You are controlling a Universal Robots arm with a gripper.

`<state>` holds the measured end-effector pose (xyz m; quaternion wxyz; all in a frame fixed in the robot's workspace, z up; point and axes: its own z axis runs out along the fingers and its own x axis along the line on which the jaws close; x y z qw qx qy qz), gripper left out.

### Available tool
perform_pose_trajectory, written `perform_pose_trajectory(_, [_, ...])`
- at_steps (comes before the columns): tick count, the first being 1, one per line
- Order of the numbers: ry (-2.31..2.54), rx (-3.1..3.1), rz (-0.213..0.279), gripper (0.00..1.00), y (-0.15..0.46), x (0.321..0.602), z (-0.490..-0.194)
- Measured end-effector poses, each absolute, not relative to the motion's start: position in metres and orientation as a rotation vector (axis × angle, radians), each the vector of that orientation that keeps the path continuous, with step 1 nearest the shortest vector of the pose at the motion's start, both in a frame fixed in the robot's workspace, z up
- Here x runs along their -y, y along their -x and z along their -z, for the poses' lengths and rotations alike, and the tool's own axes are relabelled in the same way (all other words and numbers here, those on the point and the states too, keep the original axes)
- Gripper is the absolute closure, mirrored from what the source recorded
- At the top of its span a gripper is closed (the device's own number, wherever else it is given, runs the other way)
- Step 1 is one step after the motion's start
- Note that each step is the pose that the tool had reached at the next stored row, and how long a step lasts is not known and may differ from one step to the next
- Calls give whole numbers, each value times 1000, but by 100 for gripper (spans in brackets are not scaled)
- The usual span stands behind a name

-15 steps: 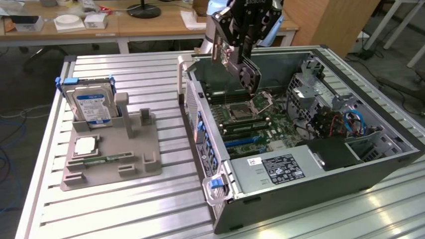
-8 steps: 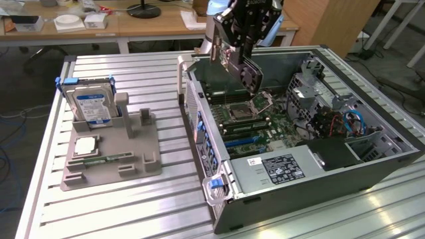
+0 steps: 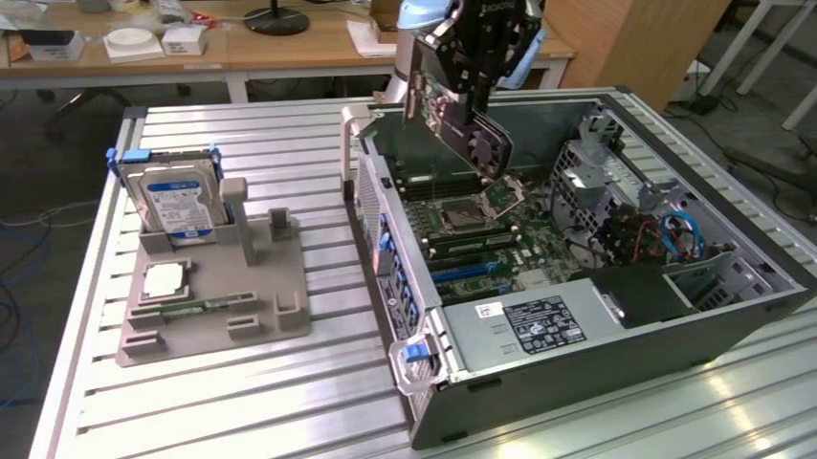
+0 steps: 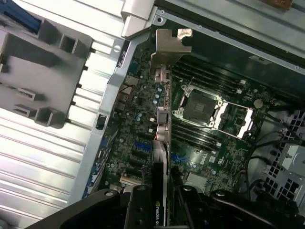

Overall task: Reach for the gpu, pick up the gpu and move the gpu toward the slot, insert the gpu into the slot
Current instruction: 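Insert the gpu into the slot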

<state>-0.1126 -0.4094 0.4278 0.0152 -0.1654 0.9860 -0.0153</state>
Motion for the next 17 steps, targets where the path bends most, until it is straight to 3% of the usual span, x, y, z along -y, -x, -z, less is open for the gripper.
perform_pose_trajectory(17, [705, -3028, 45, 75, 103, 410, -424])
